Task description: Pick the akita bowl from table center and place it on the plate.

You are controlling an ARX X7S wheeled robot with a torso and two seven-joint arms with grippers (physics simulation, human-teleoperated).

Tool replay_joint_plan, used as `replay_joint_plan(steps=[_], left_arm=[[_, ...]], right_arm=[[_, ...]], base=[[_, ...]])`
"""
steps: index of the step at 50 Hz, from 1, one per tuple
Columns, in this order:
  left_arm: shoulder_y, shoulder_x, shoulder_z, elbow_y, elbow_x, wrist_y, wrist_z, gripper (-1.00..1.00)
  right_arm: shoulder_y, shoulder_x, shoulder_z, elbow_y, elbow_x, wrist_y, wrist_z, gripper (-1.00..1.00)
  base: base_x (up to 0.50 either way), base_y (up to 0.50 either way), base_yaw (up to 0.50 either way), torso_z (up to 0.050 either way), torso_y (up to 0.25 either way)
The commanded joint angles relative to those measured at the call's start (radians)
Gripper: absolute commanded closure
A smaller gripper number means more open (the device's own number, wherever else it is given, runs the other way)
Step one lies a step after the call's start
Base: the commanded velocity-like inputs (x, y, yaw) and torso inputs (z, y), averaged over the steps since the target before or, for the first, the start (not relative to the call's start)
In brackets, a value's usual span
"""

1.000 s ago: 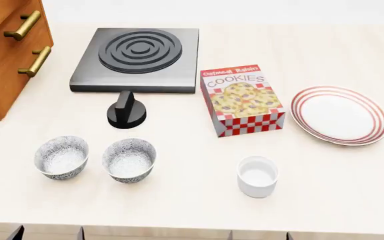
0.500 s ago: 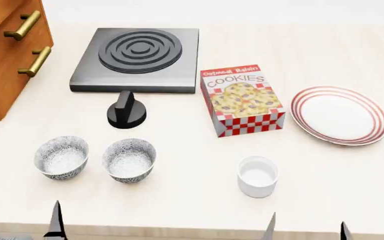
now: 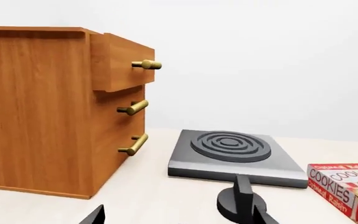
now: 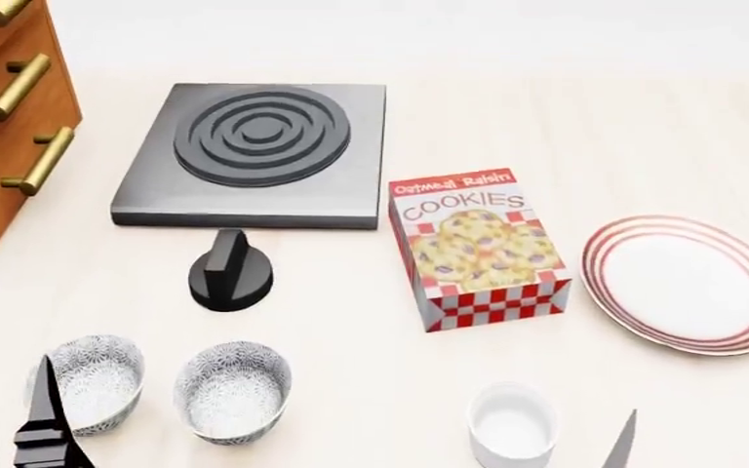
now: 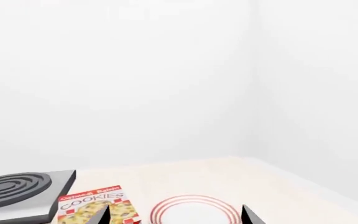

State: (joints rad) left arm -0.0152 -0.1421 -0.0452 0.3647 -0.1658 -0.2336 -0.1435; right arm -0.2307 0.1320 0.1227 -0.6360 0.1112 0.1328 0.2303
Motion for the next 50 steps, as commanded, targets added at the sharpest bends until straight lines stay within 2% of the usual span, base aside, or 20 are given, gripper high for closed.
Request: replay_joint_plan(steps=[1, 11, 20, 26, 35, 42, 45, 50], left_arm=[[0.006, -0.017, -0.017, 0.03, -0.017, 0.0, -0.016, -1.0], [0.007, -0.021, -0.022, 0.034, -0.036, -0.002, -0.025, -1.0], [0.007, -0.03, -0.023, 0.038, -0.072, -0.017, -0.015, -1.0], [0.009, -0.034, -0.02, 0.044, -0.075, -0.02, -0.021, -1.0], [0.011, -0.04, -0.017, 0.051, -0.081, -0.021, -0.029, -1.0], [0.013, -0.048, -0.032, 0.069, -0.09, -0.031, -0.044, -1.0], [0.012, -0.05, -0.038, 0.071, -0.096, -0.034, -0.049, -1.0], [0.01, -0.053, -0.055, 0.076, -0.107, -0.04, -0.061, -1.0]], right_arm=[[-0.017, 0.009, 0.011, -0.026, 0.018, 0.0, 0.023, -1.0], [-0.018, 0.02, -0.004, -0.039, 0.013, -0.007, 0.03, -1.0], [-0.031, 0.019, 0.006, -0.026, 0.039, -0.063, 0.034, -1.0], [-0.037, 0.023, 0.007, -0.023, 0.037, -0.08, 0.042, -1.0], [-0.027, 0.034, -0.007, -0.022, 0.036, -0.037, 0.055, -1.0], [0.113, 0.089, -0.114, -0.116, 0.075, 0.292, 0.024, -1.0], [0.18, 0.097, -0.14, -0.121, 0.146, 0.38, -0.017, -1.0], [0.344, 0.113, -0.249, -0.093, 0.16, 0.553, -0.045, -1.0]], base=[[0.5, 0.0, 0.0, 0.0, 0.0], [0.5, 0.0, 0.0, 0.0, 0.0], [0.02, 0.0, 0.0, 0.0, 0.0], [0.35, 0.0, 0.0, 0.0, 0.0], [0.0, 0.0, 0.0, 0.0, 0.0], [0.0, 0.0, 0.0, 0.0, 0.0], [0.0, 0.0, 0.0, 0.0, 0.0], [0.0, 0.0, 0.0, 0.0, 0.0]])
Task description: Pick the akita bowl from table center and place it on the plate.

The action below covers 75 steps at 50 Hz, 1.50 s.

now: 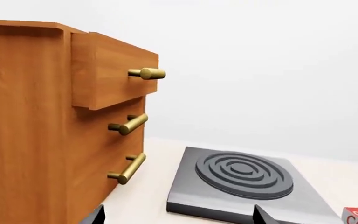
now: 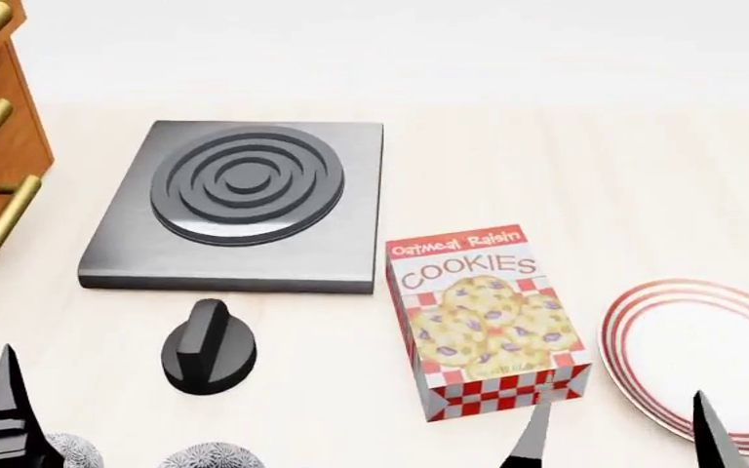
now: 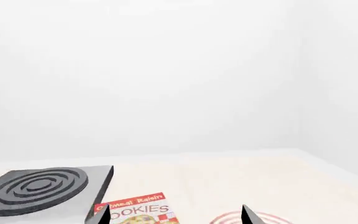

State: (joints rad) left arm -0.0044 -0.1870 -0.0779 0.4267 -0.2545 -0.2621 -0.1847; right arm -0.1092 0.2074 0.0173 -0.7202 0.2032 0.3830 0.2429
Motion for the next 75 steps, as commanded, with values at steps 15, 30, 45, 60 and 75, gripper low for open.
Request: replay_joint_plan(steps=[15, 30, 45, 60, 75], left_arm=[[0.012, -0.011, -0.05, 0.046, -0.039, -0.018, -0.054, -1.0], [0.026, -0.005, -0.072, 0.055, -0.066, -0.009, -0.075, -1.0], [0.032, -0.015, -0.097, 0.076, -0.1, -0.016, -0.091, -1.0], [0.032, -0.022, -0.101, 0.078, -0.111, -0.018, -0.106, -1.0], [0.044, -0.029, -0.112, 0.106, -0.126, -0.021, -0.125, -1.0]], right_arm=[[0.511, -0.034, -0.165, 0.157, 0.282, 0.588, -0.169, -1.0], [0.611, -0.098, -0.138, 0.299, 0.428, 0.759, -0.198, -1.0], [0.655, -0.114, -0.148, 0.413, 0.484, 0.849, -0.194, -1.0], [0.654, -0.103, -0.155, 0.45, 0.507, 0.89, -0.17, -1.0], [0.659, -0.089, -0.232, 0.678, 0.459, 0.778, -0.253, -1.0]], base=[[0.0, 0.0, 0.0, 0.0, 0.0], [0.0, 0.0, 0.0, 0.0, 0.0], [0.0, 0.0, 0.0, 0.0, 0.0], [0.0, 0.0, 0.0, 0.0, 0.0], [0.0, 0.0, 0.0, 0.0, 0.0]])
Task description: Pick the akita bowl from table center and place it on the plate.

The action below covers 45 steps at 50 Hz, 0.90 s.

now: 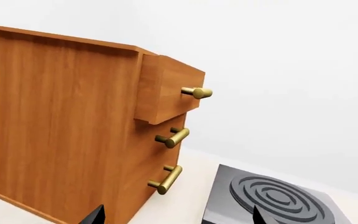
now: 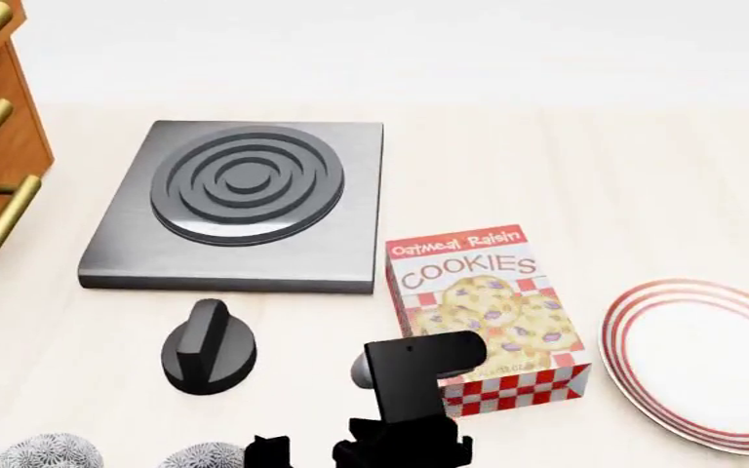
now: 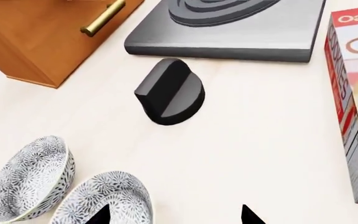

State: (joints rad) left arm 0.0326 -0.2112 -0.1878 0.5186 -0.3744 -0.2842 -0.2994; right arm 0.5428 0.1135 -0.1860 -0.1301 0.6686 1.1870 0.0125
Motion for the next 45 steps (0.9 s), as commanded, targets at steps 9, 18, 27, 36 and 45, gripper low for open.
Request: replay_joint_plan(steps=[9, 18, 27, 36, 45], left_arm=[[0.011, -0.009, -0.002, 0.011, -0.011, 0.008, -0.012, -1.0], [0.018, -0.013, -0.002, 0.018, -0.014, 0.011, -0.018, -1.0], [0.02, -0.017, 0.001, 0.029, -0.018, 0.01, -0.024, -1.0], [0.02, -0.022, -0.003, 0.031, -0.027, 0.009, -0.03, -1.0], [0.021, -0.024, 0.003, 0.027, -0.028, 0.013, -0.034, -1.0]], right_arm=[[0.026, 0.001, -0.06, 0.123, -0.003, -0.038, -0.043, -1.0], [0.035, -0.001, -0.097, 0.15, 0.0, -0.047, -0.063, -1.0], [0.045, 0.002, -0.115, 0.182, -0.002, -0.065, -0.075, -1.0], [0.055, -0.001, -0.139, 0.225, -0.008, -0.091, -0.09, -1.0], [0.069, -0.005, -0.166, 0.265, -0.007, -0.106, -0.113, -1.0]], base=[[0.0, 0.0, 0.0, 0.0, 0.0], [0.0, 0.0, 0.0, 0.0, 0.0], [0.0, 0.0, 0.0, 0.0, 0.0], [0.0, 0.0, 0.0, 0.0, 0.0], [0.0, 0.0, 0.0, 0.0, 0.0]])
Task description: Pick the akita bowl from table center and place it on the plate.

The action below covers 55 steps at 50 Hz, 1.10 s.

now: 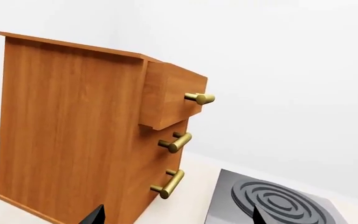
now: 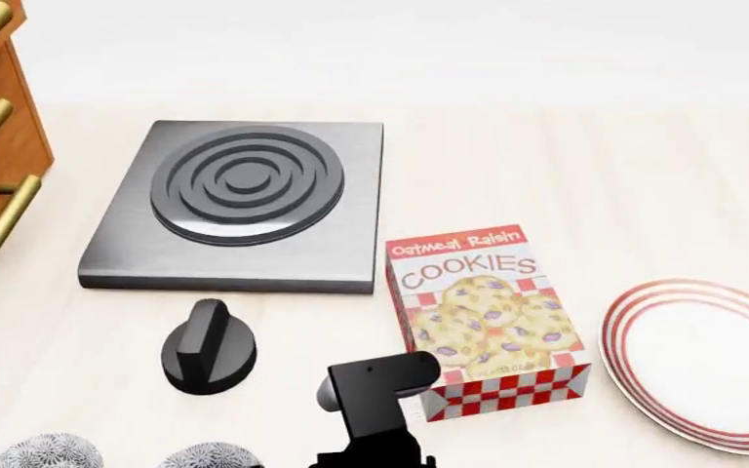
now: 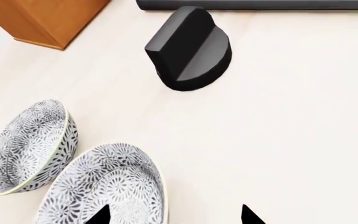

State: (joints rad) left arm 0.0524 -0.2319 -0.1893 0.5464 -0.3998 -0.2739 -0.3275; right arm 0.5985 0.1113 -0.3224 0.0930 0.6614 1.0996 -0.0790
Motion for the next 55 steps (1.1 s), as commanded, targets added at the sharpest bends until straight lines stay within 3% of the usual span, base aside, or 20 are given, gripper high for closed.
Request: replay_joint_plan(steps=[1, 55], left_arm=[[0.002, -0.004, 0.004, 0.001, -0.003, 0.002, -0.006, -1.0], [0.019, -0.023, 0.016, 0.017, -0.029, 0.013, -0.028, -1.0]], right_arm=[[0.014, -0.003, -0.031, 0.045, 0.0, -0.019, -0.023, -1.0], [0.025, 0.006, -0.121, 0.127, 0.016, -0.08, -0.067, -1.0]], base=[[0.0, 0.0, 0.0, 0.0, 0.0], [0.0, 0.0, 0.0, 0.0, 0.0]])
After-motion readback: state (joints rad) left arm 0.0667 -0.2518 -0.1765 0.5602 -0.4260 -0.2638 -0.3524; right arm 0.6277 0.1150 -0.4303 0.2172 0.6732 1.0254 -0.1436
